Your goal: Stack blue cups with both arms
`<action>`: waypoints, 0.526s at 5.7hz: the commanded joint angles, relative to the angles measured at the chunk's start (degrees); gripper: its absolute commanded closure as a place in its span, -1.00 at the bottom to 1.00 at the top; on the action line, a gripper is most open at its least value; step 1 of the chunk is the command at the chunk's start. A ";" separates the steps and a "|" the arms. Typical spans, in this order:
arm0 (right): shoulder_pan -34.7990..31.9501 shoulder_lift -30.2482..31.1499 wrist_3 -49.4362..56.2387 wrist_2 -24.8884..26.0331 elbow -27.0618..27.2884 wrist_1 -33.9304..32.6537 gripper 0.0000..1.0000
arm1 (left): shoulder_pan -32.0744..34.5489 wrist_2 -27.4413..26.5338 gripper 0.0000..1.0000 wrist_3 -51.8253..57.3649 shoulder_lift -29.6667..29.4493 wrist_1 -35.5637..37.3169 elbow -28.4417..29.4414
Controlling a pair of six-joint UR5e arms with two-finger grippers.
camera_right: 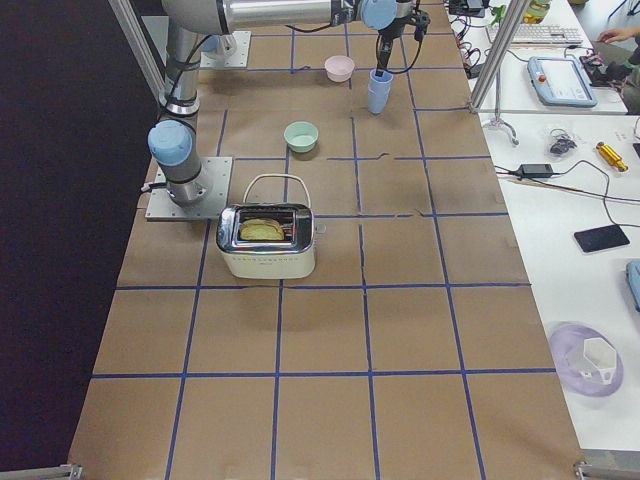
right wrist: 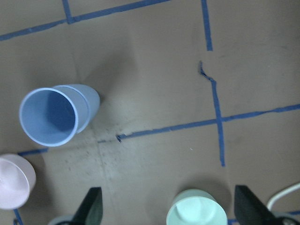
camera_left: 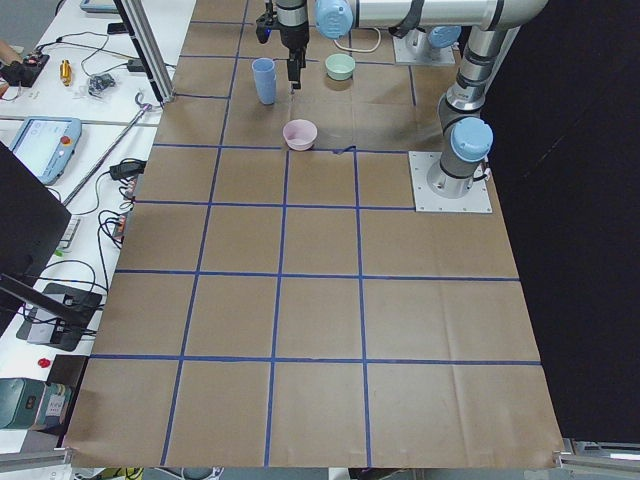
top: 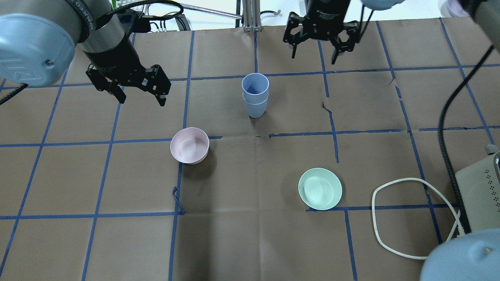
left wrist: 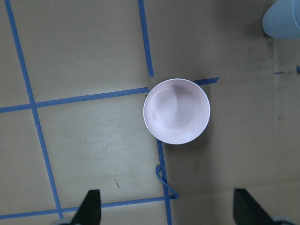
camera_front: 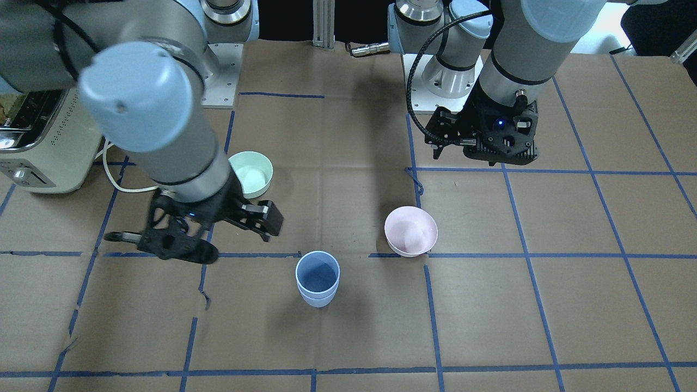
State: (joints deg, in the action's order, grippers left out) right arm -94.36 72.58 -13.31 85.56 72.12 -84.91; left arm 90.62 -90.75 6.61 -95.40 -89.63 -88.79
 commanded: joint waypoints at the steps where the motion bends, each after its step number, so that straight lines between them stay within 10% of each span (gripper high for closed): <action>1: 3.39 10.07 6.27 2.76 11.31 0.46 -0.99 | 0.09 -0.05 -0.98 -0.19 -3.29 5.12 0.45; 3: 3.56 13.90 6.37 5.30 16.03 -2.69 -0.99 | 0.17 -0.13 -0.98 -0.20 -2.88 7.10 0.28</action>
State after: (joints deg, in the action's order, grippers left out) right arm -90.97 85.20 -7.13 89.07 86.56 -85.60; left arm 90.69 -90.87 6.35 -98.81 -83.04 -88.38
